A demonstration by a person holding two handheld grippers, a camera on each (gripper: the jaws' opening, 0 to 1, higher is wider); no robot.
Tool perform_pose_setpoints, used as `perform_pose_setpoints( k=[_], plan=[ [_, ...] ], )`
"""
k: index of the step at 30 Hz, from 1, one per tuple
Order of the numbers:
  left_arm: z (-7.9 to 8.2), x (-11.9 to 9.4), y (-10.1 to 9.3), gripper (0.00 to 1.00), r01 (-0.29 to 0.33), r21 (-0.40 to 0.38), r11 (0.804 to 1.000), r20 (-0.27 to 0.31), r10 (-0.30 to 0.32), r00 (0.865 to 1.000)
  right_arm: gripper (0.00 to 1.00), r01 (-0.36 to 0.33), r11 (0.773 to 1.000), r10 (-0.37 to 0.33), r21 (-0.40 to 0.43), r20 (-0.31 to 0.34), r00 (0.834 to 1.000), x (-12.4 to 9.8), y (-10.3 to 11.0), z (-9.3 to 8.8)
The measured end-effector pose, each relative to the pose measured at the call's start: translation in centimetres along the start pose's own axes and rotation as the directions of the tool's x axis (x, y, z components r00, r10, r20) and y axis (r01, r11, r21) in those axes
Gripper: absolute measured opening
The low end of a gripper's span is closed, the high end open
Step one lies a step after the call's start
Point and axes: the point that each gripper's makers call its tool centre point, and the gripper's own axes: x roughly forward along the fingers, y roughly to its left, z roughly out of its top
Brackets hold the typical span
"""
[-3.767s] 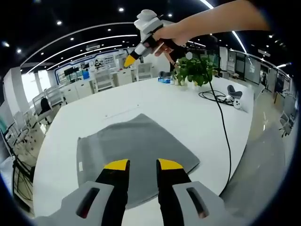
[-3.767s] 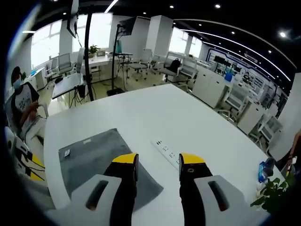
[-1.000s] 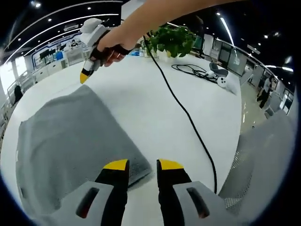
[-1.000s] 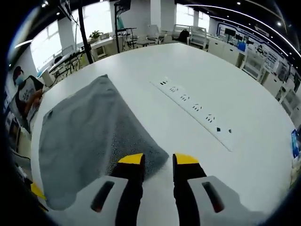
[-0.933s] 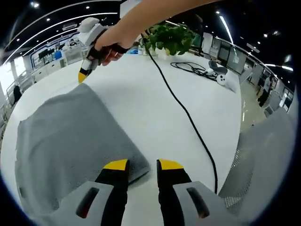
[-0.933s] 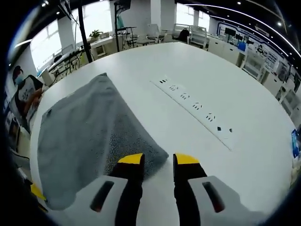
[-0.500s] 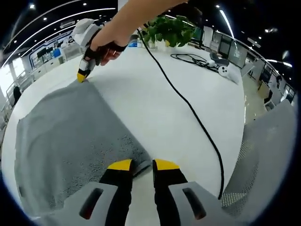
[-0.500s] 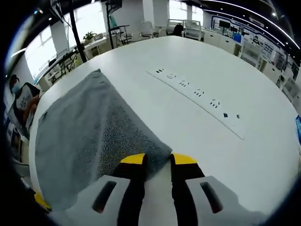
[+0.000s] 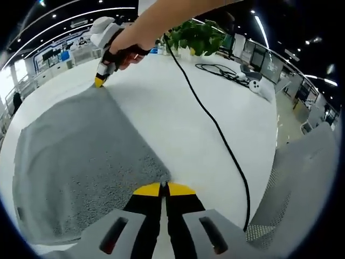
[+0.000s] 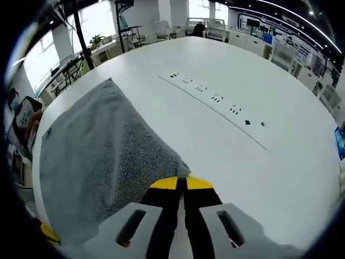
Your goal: Fold the towel on the table until its edges align and the towel forms a compact rectangular stack.
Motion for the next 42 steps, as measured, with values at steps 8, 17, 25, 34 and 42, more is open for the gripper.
perform_pose_setpoints(
  k=[8,17,25,34,42],
  plan=[
    [2.2,0.3,-2.7,0.02,0.092,-0.071,0.993,0.058,-0.088,0.994,0.00,0.020,1.000,-0.020,0.001,-0.010,1.000,-2.0,-1.4,-1.8],
    [5.4,0.7,-5.5,0.02,0.167,-0.059,0.984,0.114,-0.160,0.981,0.00,0.037,0.999,-0.037,0.016,-0.016,0.999,-4.3,-3.4,-2.6],
    [7.1,0.6,-7.2,0.02,0.216,-0.043,0.976,0.141,-0.208,0.968,0.00,0.042,0.999,-0.042,-0.008,-0.025,0.999,-6.8,-4.3,-3.1],
    [9.4,-0.2,-8.8,0.02,0.251,-0.032,0.967,0.191,-0.241,0.952,0.00,0.045,0.999,-0.043,0.024,-0.062,0.997,-9.7,-5.1,-5.1],
    [11.6,-1.9,-9.6,0.02,0.268,-0.004,0.963,0.244,-0.259,0.934,0.00,0.076,0.996,-0.073,0.048,-0.059,0.996,-12.5,-6.1,-4.6]
  ],
)
